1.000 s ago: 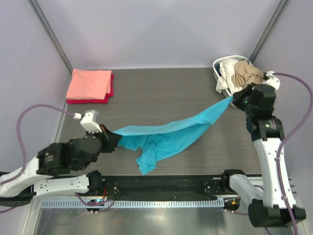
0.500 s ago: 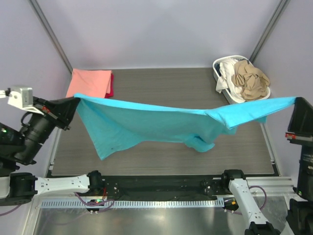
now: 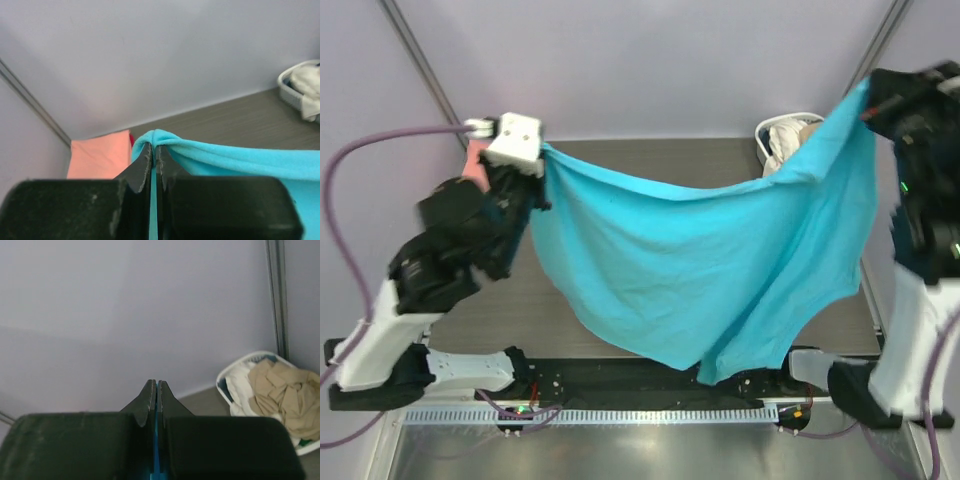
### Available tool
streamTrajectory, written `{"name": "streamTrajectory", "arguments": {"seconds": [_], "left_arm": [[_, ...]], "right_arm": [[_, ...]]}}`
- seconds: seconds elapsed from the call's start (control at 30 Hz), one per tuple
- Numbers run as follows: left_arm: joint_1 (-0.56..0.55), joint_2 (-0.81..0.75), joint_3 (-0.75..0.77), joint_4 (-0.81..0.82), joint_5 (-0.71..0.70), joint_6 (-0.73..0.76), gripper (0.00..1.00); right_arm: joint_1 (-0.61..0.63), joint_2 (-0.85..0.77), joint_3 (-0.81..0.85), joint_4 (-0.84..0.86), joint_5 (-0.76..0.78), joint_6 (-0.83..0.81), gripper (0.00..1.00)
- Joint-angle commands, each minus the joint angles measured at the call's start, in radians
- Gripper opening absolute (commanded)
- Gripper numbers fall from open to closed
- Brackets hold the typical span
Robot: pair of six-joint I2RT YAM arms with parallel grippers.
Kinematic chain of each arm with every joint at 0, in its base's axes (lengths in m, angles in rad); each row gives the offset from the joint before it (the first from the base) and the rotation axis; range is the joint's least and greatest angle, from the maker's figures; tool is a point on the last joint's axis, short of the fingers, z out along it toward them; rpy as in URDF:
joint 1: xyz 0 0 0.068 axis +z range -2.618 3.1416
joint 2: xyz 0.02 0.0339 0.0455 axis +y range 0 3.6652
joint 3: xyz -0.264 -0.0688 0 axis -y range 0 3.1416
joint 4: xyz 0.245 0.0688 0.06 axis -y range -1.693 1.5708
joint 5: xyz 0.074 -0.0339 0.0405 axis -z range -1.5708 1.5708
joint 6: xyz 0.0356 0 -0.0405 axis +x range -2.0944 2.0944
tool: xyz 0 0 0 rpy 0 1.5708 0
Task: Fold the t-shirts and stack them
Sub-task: Flatten the tshirt out
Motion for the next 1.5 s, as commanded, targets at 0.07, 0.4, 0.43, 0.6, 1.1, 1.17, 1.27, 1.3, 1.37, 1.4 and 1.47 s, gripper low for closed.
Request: {"name": "streamTrajectory", "arguments": {"seconds": [0.07,0.4,0.43,0.6,1.1,1.17,1.27,1.3,1.37,1.4,1.47], "left_arm": [[0.588,0.248,-0.093,-0.109,0.534,-0.284,0.0],[1.043,0.858,0.158,-0.267,0.92,-0.441,1.0],[1.042,0.841,0.154,-0.259,0.929,-0.444,1.0],[1.037,0.691,-0.02,-0.195,0.992,-0.501,1.0],[1.026,0.218,-0.766,0.109,0.966,-0.663,1.0],[1.028,0.229,-0.817,0.171,0.983,-0.709,1.0],[1.028,0.282,-0.837,0.222,0.988,-0.752,1.0],[1.026,0.299,-0.842,0.233,0.992,-0.761,1.0],[1.026,0.354,-0.845,0.271,0.998,-0.778,1.0],[1.026,0.373,-0.845,0.284,1.006,-0.792,1.0],[1.025,0.413,-0.84,0.308,1.015,-0.801,1.0]], "right_arm": [[0.058,0.431,-0.056,-0.162,0.093,-0.013,0.01],[0.119,1.07,0.369,-0.374,0.242,-0.042,0.85],[0.132,1.043,0.331,-0.315,0.242,-0.049,0.87],[0.17,0.816,-0.021,-0.17,0.193,-0.033,0.89],[0.331,0.769,-0.547,0.164,-0.227,0.037,0.87],[0.33,0.818,-0.524,0.181,-0.238,0.029,0.87],[0.319,0.889,-0.499,0.181,-0.216,0.024,0.87],[0.313,0.909,-0.496,0.181,-0.211,0.029,0.87],[0.284,0.94,-0.496,0.183,-0.195,0.029,0.87],[0.274,0.973,-0.496,0.181,-0.189,0.021,0.87],[0.244,1.003,-0.502,0.181,-0.168,0.018,0.87]]}}
